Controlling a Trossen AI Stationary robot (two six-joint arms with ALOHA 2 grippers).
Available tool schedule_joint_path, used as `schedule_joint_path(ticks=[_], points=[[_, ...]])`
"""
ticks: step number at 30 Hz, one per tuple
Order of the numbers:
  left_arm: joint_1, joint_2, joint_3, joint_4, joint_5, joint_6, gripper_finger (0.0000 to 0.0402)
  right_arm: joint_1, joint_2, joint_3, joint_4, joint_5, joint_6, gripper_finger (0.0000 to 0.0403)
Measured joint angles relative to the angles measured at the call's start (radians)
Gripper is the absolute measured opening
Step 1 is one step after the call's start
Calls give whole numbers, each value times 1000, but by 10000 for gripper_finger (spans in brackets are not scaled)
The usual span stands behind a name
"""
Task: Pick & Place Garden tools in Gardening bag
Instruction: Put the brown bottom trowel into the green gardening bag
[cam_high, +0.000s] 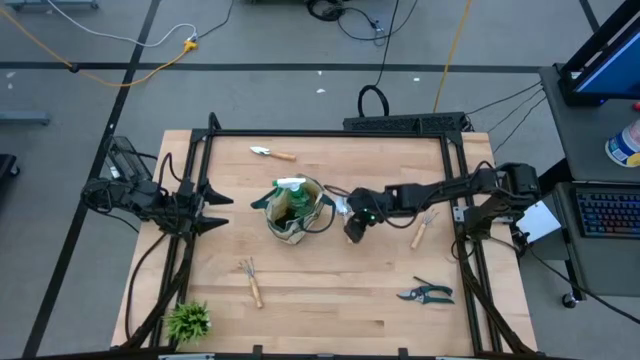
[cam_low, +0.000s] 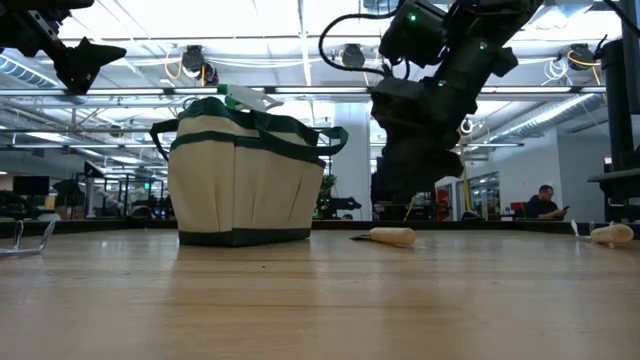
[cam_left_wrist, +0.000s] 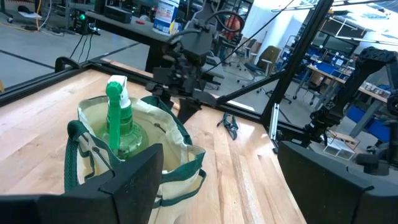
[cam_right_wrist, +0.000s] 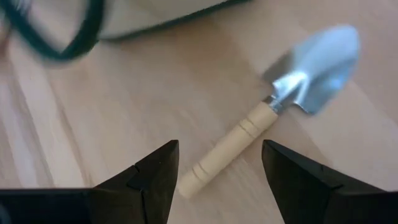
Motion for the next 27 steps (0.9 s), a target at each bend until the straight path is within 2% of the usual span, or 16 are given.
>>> schedule_joint_path(ticks=[6,11,16,21,27], points=[[0,0,0,0,0,-13,324,7,0,1,-46,-96,-407,224],[0,0,0,1,0,-13,324,7,0,1,-109,-103,-730,224],[0,0,0,1,1,-25,324,7,0,1,-89,-101,-936,224],[0,0,0,1,1,-129,324,7,0,1,-90,-96,-1145,224],[0,0,0,2,2,-194,324,7,0,1,-90,-41,-1340,224]])
